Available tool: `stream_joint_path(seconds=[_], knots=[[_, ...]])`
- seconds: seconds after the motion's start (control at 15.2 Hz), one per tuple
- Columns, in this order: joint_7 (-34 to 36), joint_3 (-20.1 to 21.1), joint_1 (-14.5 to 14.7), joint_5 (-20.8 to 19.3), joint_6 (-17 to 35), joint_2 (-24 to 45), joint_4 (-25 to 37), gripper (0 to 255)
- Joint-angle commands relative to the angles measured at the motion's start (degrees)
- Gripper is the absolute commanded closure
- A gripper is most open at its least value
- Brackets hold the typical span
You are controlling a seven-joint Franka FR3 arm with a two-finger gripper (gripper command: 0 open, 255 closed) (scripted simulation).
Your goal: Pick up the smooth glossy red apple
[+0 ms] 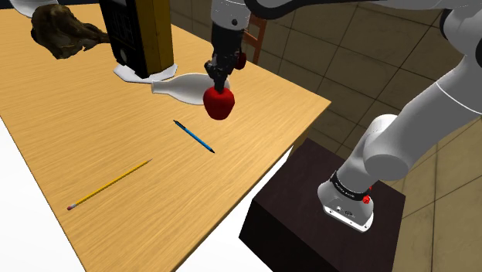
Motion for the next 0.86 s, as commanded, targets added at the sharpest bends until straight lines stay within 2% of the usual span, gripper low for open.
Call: stream_joint_path(seconds=[0.0, 0.66, 0.79], knots=[[0.1, 0.0, 0.0, 0.0, -1.5, -0.1, 1.4, 255], [0.6, -0.2, -0.2, -0.5, -9.3, 0.9, 10.1, 255], [0.6, -0.2, -0.2, -0.5, -9.4, 0.9, 10.3, 255]])
